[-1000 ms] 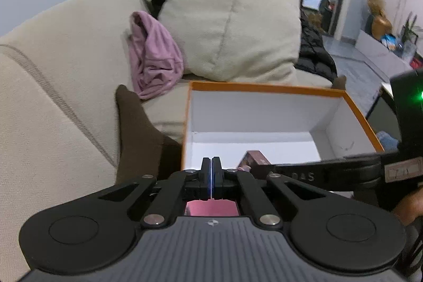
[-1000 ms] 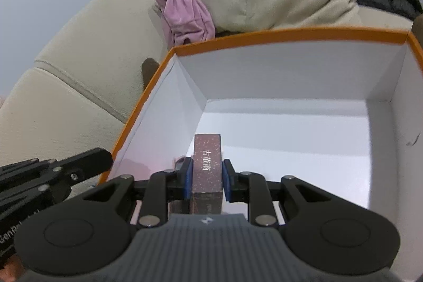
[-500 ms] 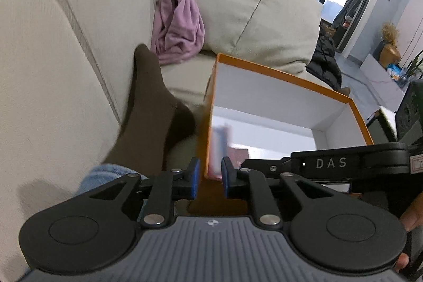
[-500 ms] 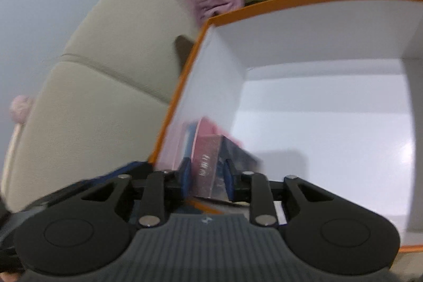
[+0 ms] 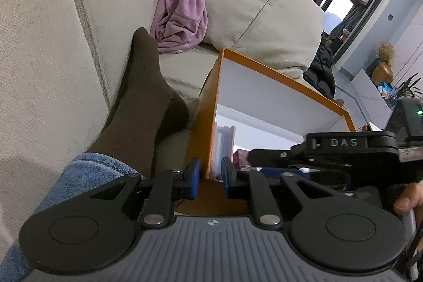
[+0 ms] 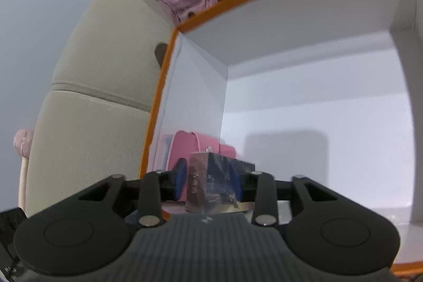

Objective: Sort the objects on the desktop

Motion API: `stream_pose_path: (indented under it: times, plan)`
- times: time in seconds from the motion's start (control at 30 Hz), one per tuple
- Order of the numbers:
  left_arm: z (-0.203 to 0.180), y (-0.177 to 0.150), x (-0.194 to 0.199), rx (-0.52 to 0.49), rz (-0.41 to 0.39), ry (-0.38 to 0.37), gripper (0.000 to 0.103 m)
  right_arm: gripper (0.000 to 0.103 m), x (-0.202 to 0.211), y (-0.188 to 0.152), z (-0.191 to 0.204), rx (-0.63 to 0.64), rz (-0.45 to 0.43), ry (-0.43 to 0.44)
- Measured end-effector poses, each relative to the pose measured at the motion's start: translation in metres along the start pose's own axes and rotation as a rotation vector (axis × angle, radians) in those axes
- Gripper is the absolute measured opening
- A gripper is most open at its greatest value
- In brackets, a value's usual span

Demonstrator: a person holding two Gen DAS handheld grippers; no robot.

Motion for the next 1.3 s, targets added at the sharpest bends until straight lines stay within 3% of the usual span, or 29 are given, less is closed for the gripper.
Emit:
stream_pose_path:
  times: [0.23, 0.5, 0.83, 0.97, 1.1, 1.3]
  plan:
    - [0.005, 0.001, -0.007, 0.032, 0.014, -0.021, 0.018, 0.055, -0.022, -0.001, -0.024, -0.203, 0.047, 0.044]
    - [0.007, 0.002, -0.005, 0.059, 0.023, -0.030, 0.017, 0.050, -0.028, -0.002, -0.031, -0.262, 0.051, 0.129]
    - [0.008, -0.005, 0.002, 0.064, 0.040, -0.021, 0.016, 0.052, -0.025, 0.003, -0.022, -0.183, 0.116, 0.104]
    - [0.009, -0.005, 0.002, 0.074, 0.038, -0.023, 0.016, 0.056, -0.013, 0.004, -0.018, -0.170, 0.089, 0.164]
    - [0.008, -0.005, 0.002, 0.068, 0.034, -0.017, 0.016, 0.038, -0.014, 0.003, -0.011, -0.144, 0.096, 0.159]
    - [0.008, -0.004, 0.001, 0.061, 0.030, -0.014, 0.016, 0.037, -0.014, -0.001, -0.013, -0.140, 0.098, 0.156]
Point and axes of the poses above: each gripper's, at about its wrist camera, not at the fingertips, and x roughly against the way its jaws point, z to its left, y to its top, the point moved 1 cm from there along -x, roughly the way its jaws point, and after that the axes turned 10 degrees about y, right-handed, at the moved point
